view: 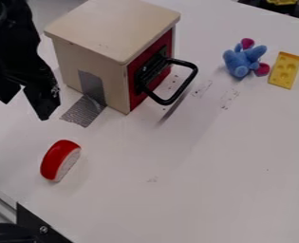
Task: Move the blue doll to the bottom side of the table
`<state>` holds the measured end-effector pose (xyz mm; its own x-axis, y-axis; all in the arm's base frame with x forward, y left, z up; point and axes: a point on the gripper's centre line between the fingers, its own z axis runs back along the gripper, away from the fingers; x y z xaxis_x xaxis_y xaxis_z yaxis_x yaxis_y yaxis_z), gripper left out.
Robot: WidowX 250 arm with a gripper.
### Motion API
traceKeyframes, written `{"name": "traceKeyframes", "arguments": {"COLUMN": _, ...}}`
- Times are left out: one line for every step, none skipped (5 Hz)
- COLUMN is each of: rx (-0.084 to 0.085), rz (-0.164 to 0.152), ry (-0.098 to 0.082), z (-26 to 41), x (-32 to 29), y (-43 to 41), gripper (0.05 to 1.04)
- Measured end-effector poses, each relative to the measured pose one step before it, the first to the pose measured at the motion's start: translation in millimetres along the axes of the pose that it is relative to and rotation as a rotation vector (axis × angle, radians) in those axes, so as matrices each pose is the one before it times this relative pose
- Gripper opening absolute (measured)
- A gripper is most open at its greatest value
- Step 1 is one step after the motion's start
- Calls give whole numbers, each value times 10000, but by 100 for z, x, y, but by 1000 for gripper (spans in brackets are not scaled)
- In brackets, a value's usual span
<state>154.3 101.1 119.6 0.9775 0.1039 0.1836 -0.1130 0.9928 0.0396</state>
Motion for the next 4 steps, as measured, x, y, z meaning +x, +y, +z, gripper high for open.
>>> {"name": "traceKeyframes", "arguments": {"rx": -120, "rz": 32, "ry": 125, "z": -357, "x": -306, "y": -255, "gripper": 999}}
{"name": "traceKeyframes", "arguments": {"rx": -354, "rz": -226, "ry": 134, "z": -511, "x": 1099, "y": -1426, "gripper": 999}}
{"name": "traceKeyframes", "arguments": {"rx": -174, "rz": -411, "ry": -159, "z": -482, "x": 2674, "y": -1283, "gripper": 999}}
{"name": "traceKeyframes", "arguments": {"rx": -303, "rz": -715, "ry": -493, "z": -1073, "x": 4363, "y": -1700, "gripper": 999}}
